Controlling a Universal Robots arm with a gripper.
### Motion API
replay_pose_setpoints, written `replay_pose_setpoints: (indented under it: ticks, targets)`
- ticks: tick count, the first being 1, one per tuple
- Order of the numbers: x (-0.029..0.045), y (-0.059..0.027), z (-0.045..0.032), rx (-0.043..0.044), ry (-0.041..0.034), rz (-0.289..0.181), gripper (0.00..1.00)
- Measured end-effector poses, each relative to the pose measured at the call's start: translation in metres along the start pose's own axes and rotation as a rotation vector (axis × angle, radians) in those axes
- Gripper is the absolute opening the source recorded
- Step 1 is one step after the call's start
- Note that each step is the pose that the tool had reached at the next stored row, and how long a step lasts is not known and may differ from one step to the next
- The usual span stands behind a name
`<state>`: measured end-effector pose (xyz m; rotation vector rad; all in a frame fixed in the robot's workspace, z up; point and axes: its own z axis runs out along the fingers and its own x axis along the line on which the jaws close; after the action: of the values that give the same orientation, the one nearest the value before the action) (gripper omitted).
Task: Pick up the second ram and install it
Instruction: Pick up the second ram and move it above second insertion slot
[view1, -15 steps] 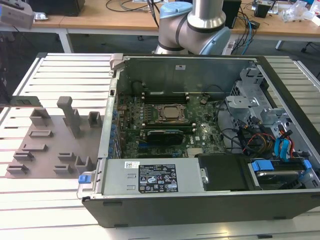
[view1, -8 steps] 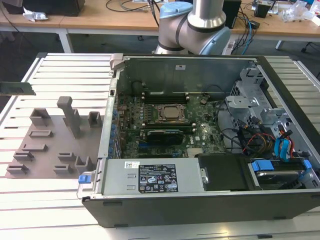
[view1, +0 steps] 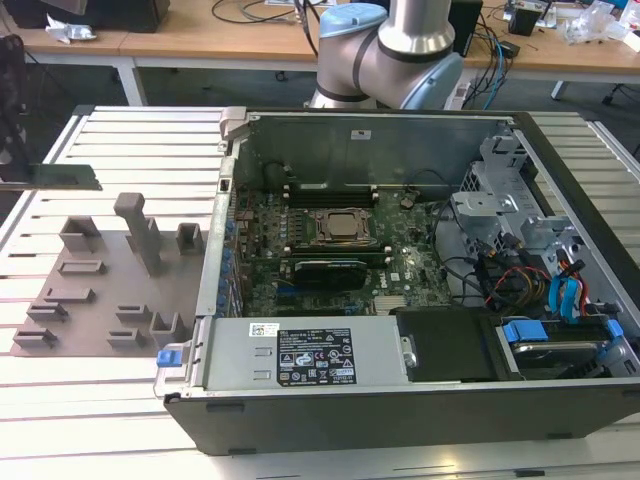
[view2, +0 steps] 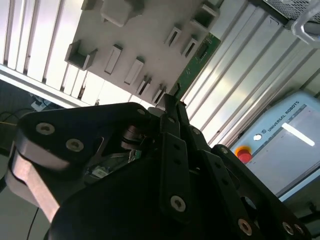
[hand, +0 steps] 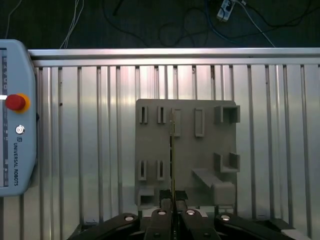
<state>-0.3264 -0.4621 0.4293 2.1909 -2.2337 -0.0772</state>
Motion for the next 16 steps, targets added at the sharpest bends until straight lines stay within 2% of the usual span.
replay_pose_setpoints:
  ticks: [2, 6, 11, 13, 16]
  targets:
    - [-0.0002, -0.0118, -0.0005, -0.0002, 0.0000, 0.000, 0.13]
    - [-0.0005, -0.0247, -0.0011, -0.0005, 0.0001, 0.000, 0.13]
    - [-0.0011, -0.0561, -0.0024, -0.0011, 0.0001, 0.000, 0.13]
    - [-0.0012, -0.0619, -0.0027, -0.0013, 0.0001, 0.000, 0.13]
    - [-0.0016, -0.0794, -0.0035, -0.0019, 0.0002, 0.000, 0.13]
